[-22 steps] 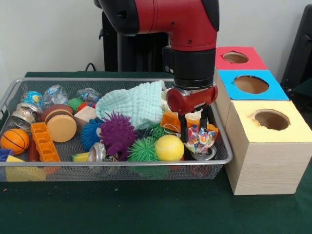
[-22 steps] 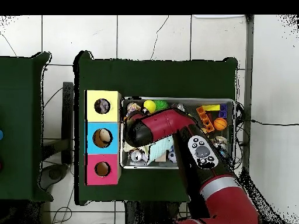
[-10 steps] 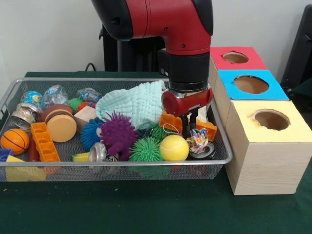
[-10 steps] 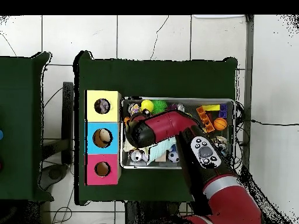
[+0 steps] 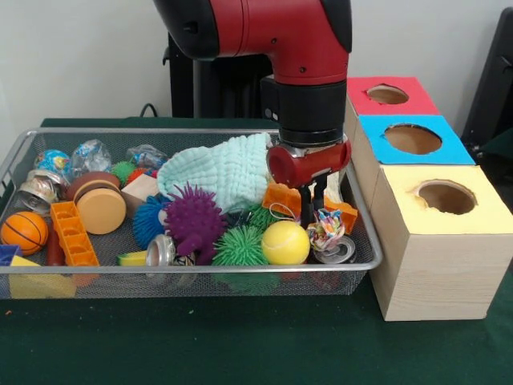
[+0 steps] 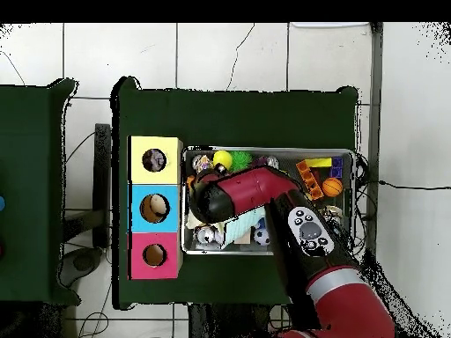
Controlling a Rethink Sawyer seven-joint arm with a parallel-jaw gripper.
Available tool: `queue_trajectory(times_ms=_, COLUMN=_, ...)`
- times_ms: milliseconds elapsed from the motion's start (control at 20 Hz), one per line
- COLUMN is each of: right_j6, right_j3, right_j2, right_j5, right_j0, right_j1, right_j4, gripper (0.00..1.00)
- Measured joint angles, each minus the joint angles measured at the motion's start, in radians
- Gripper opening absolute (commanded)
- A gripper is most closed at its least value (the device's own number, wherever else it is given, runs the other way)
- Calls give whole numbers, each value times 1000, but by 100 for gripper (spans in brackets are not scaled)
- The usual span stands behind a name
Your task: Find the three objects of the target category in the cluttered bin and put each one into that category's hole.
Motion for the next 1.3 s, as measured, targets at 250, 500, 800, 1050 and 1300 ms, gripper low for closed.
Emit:
queue_trajectory(times_ms=250, right_j6=0, right_j3=1, right_j2=4, right_j5=42, right_j0=7, right_j1=-53, right_j4=36, gripper=0)
queue_trajectory(times_ms=500, right_j6=0, right_j3=1, right_j2=9, right_j5=81, right_j0=13, right_j1=-90, right_j4=58, gripper=0)
queue_trajectory(times_ms=800, right_j6=0, right_j3=-3, right_j2=12, right_j5=129, right_j0=26, right_j1=-133, right_j4=90, gripper=0)
queue_trajectory(times_ms=1050, right_j6=0, right_j3=-10, right_j2=13, right_j5=193, right_j0=48, right_j1=-176, right_j4=117, gripper=0)
queue_trajectory(times_ms=1300, right_j6=0, right_j3=-21, right_j2=16, right_j5=277, right_j0=70, right_j1=-224, right_j4=145, gripper=0)
